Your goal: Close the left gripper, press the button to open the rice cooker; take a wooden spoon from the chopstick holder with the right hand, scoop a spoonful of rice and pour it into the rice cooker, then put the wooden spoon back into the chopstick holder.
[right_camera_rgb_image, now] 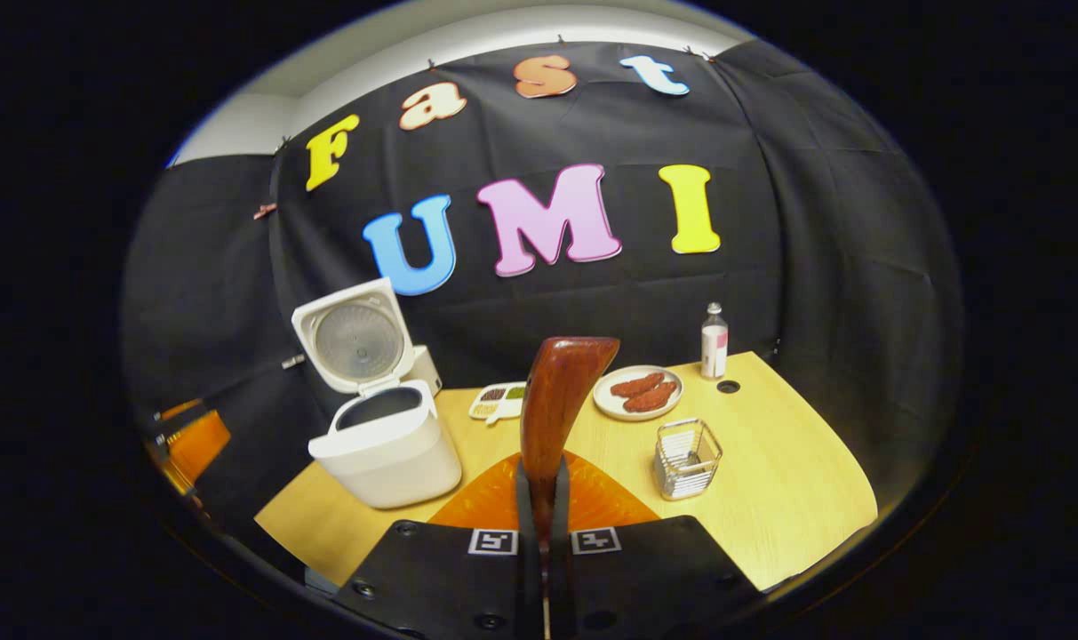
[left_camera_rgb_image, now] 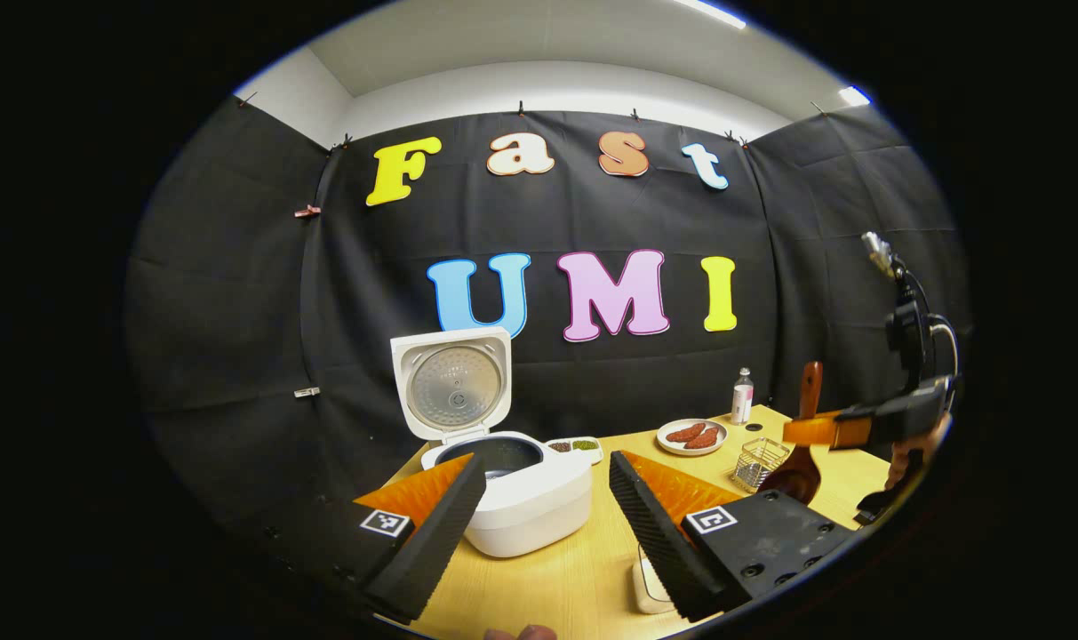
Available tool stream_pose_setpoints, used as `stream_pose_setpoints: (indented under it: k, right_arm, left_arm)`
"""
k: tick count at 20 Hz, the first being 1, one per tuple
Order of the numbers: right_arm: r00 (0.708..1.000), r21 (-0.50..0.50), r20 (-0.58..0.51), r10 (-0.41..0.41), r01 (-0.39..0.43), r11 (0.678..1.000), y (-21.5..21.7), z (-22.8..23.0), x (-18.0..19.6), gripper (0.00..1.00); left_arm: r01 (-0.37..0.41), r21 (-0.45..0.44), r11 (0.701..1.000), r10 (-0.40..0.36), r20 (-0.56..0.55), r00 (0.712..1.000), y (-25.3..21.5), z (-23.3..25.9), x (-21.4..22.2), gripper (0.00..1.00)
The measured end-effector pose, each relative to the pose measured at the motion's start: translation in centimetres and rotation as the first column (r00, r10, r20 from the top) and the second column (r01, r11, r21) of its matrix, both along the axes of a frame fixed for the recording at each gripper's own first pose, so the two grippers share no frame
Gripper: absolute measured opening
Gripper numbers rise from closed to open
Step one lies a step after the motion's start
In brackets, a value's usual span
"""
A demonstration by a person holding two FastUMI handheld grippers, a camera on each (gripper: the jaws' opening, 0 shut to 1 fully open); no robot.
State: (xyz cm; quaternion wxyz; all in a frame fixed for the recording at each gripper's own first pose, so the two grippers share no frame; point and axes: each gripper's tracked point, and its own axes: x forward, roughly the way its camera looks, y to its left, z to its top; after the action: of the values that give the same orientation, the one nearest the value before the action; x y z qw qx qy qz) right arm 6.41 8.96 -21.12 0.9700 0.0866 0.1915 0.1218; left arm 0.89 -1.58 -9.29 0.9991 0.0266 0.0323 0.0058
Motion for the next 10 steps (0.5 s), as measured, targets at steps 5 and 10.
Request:
stream_pose_setpoints:
  k: [5,10]
  right_arm:
    - [0.991,-0.037,-0.123,-0.052,0.048,0.998,3.7,-7.4,-0.9,0.07]
    - [0.974,-0.055,-0.204,-0.099,0.090,0.994,5.1,-11.5,-0.4,0.07]
  left_arm:
    - [-0.007,-0.009,1.000,0.007,-0.017,1.000,2.5,-0.7,-0.1,0.96]
    - [-0.022,-0.030,0.999,0.021,-0.038,0.999,4.4,-1.1,0.3,0.96]
